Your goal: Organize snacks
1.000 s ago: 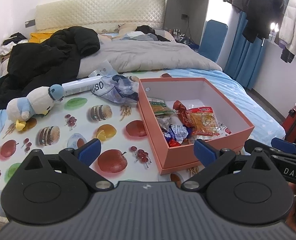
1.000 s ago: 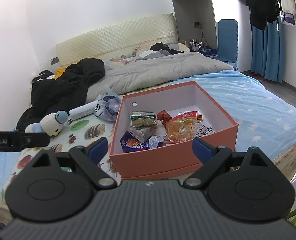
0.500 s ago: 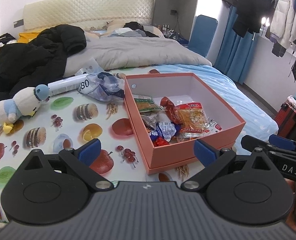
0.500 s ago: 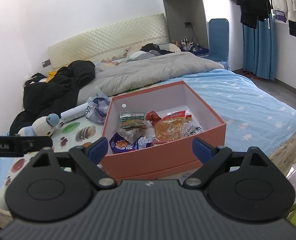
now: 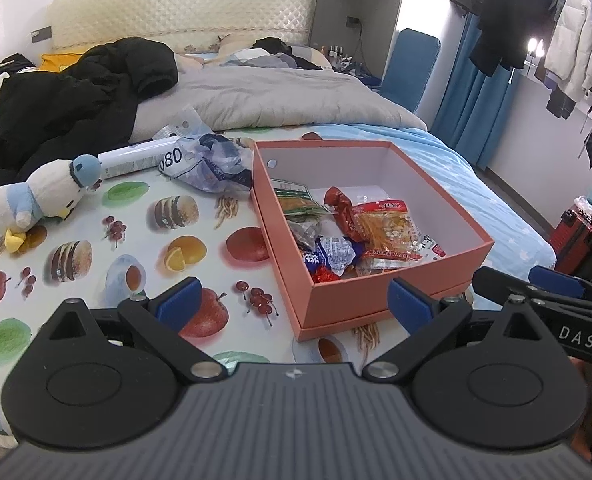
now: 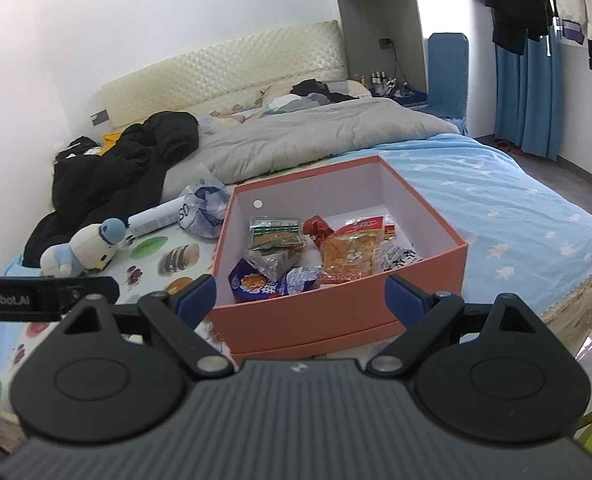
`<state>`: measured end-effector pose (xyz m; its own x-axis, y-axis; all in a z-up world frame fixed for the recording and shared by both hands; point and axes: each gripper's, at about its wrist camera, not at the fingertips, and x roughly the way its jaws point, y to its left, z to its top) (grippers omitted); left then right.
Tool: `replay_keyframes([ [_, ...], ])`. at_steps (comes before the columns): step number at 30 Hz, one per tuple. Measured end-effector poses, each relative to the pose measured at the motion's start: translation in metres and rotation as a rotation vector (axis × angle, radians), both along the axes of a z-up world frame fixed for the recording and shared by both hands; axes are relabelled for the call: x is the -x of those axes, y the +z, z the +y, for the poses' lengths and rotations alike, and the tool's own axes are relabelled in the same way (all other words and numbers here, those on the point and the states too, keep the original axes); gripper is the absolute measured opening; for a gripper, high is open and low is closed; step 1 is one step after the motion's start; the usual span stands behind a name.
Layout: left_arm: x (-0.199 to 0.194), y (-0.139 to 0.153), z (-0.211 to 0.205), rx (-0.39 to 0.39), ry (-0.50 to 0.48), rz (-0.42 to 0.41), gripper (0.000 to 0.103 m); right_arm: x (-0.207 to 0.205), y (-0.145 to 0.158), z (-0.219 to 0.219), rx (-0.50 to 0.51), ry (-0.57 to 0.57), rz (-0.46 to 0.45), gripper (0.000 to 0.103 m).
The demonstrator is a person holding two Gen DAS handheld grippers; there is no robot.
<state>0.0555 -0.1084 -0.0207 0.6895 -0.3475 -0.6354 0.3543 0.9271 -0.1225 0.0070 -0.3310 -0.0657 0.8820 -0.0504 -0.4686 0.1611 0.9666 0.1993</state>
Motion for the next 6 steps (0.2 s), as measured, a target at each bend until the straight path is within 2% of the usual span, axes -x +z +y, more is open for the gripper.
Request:
replay_keyframes([
  [6, 0.0078, 0.0005, 0.0062, 0.001, 0.017, 0.0, 0.101, 0.0027, 0.0008, 0.0072, -0.005, 0.021, -0.008, 0.092],
])
